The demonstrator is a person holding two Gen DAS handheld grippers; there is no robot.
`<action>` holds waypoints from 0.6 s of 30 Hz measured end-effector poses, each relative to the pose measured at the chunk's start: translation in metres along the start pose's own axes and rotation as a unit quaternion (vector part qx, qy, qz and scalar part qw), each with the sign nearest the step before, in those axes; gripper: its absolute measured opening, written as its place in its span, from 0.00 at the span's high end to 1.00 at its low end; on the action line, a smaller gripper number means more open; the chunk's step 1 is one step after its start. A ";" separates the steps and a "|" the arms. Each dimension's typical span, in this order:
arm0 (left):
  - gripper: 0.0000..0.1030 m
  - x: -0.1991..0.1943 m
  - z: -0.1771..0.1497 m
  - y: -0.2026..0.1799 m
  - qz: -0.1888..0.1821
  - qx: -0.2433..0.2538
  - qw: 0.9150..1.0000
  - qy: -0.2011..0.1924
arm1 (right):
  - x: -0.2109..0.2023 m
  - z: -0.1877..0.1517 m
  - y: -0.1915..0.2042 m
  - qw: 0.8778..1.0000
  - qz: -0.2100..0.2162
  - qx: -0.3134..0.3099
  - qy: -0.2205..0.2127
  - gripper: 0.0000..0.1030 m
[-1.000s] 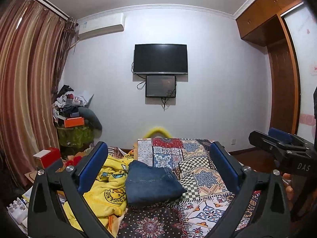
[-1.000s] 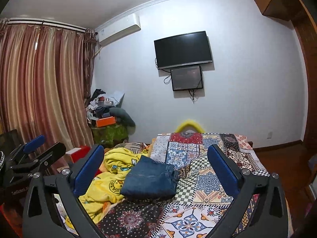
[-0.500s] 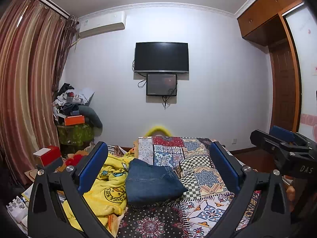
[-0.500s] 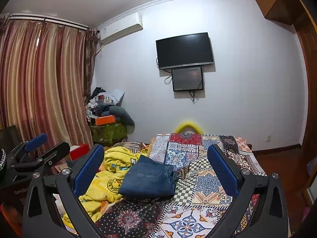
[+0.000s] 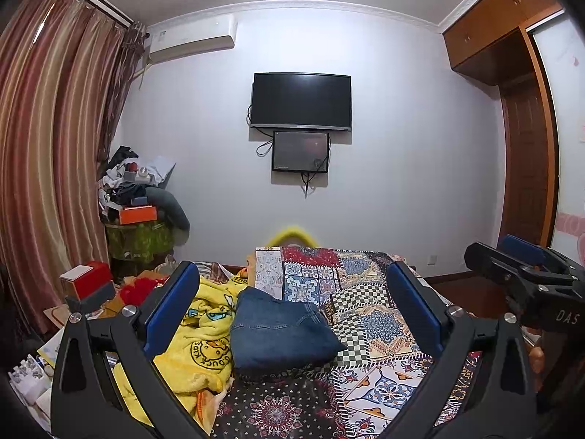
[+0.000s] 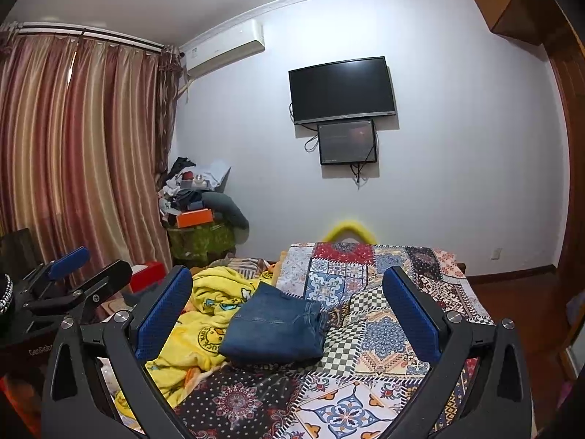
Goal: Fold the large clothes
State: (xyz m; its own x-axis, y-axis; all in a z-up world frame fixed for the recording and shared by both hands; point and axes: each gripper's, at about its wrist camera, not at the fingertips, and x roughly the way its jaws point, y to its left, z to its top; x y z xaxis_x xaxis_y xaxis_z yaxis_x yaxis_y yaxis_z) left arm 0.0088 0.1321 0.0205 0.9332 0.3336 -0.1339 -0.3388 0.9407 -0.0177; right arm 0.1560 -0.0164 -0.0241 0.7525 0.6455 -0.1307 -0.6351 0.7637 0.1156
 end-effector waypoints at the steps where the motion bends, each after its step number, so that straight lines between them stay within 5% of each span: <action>1: 0.00 0.000 0.000 0.000 0.000 0.000 1.000 0.001 | 0.000 0.000 0.000 1.000 0.001 0.000 0.000 0.00; 18: 0.00 0.001 0.000 -0.002 0.000 -0.002 1.000 0.003 | -0.003 0.000 -0.006 1.000 0.007 0.007 0.002 0.00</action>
State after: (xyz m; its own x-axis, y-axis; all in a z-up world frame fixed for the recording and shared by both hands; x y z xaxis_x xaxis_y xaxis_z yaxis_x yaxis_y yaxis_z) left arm 0.0100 0.1306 0.0200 0.9326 0.3327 -0.1401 -0.3388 0.9406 -0.0210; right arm 0.1575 -0.0225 -0.0240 0.7429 0.6561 -0.1328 -0.6429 0.7546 0.1316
